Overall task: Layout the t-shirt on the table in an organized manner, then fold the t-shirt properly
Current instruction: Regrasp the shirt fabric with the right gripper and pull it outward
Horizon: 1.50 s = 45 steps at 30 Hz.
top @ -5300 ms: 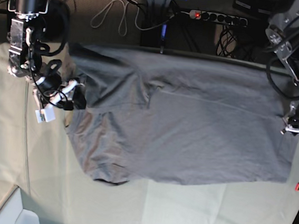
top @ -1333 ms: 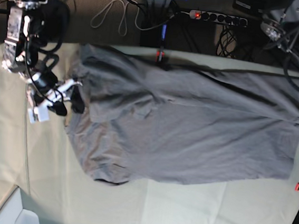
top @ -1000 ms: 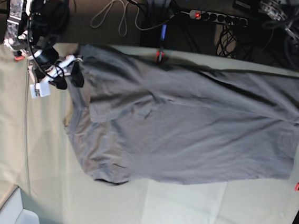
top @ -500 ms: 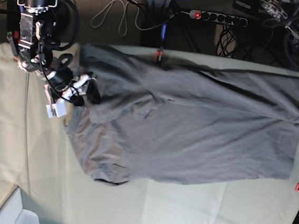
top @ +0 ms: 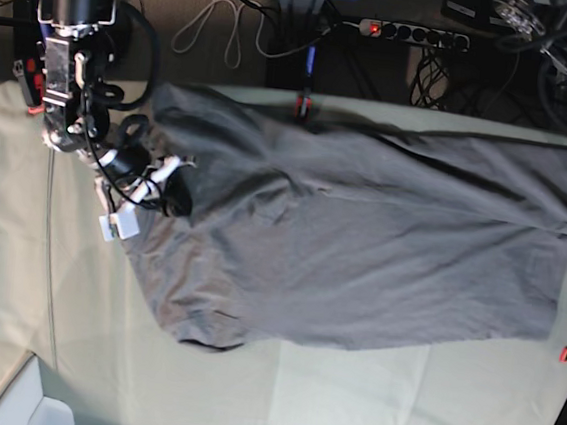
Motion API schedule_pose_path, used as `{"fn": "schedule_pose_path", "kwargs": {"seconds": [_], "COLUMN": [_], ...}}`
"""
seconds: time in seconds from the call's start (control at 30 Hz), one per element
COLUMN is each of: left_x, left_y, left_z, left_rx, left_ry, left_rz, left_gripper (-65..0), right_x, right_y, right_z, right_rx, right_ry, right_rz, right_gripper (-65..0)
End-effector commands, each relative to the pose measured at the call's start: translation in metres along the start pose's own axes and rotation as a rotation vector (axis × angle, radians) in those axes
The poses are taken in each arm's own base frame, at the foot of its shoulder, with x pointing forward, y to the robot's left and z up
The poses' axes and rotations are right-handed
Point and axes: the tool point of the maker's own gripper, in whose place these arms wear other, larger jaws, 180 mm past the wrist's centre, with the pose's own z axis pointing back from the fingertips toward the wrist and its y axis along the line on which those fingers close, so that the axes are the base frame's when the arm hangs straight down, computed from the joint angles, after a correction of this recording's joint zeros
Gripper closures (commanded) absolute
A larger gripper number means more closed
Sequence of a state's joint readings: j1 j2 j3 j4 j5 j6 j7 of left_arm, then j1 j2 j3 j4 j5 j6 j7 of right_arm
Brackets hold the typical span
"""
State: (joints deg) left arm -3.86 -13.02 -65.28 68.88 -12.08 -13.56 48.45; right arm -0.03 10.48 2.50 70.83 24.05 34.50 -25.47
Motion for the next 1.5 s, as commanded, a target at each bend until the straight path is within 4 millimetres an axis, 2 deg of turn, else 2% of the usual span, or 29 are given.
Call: {"fn": "schedule_pose_path", "kwargs": {"seconds": [0.0,0.2,0.27,0.63,0.87,0.93,1.13,1.33,1.47], "left_x": [0.022,0.022,0.022,0.023,0.024,0.024,0.024,0.022,0.022], "left_y": [0.0,0.0,-0.001,-0.002,-0.003,-0.003,-0.003,-0.001,0.0], "left_z": [0.005,0.005,0.005,0.004,0.004,0.004,0.004,0.004,0.005], "left_rx": [-0.004,-0.005,-0.005,-0.007,-0.008,-0.012,-0.011,-0.008,-0.005], "left_ry": [-0.055,-0.055,-0.056,-0.057,-0.058,-0.06,-0.059,-0.056,-0.056], "left_rz": [-0.007,-0.006,-0.006,-0.007,-0.006,-0.003,-0.004,-0.005,-0.004], "left_gripper": [-46.5,-46.5,-46.5,-46.5,-46.6,-46.6,-46.6,-46.6,-46.6], "right_x": [0.021,0.034,0.047,0.088,0.099,0.094,0.097,0.104,0.11], "right_y": [-0.002,-0.003,-0.004,-0.003,-0.003,-0.006,-0.011,0.01,0.012], "right_z": [0.001,0.001,-0.001,-0.008,-0.01,-0.014,-0.03,-0.043,-0.045], "right_rx": [0.004,0.004,0.005,0.011,0.013,0.012,0.017,0.071,0.074], "right_ry": [-0.054,-0.073,-0.092,-0.157,-0.176,-0.162,-0.144,-0.121,-0.129], "right_rz": [0.016,0.036,0.048,0.083,0.091,0.072,0.028,0.088,0.095], "right_gripper": [0.0,0.0,0.0,0.0,0.0,0.0,-0.5,-0.4,-0.4]}}
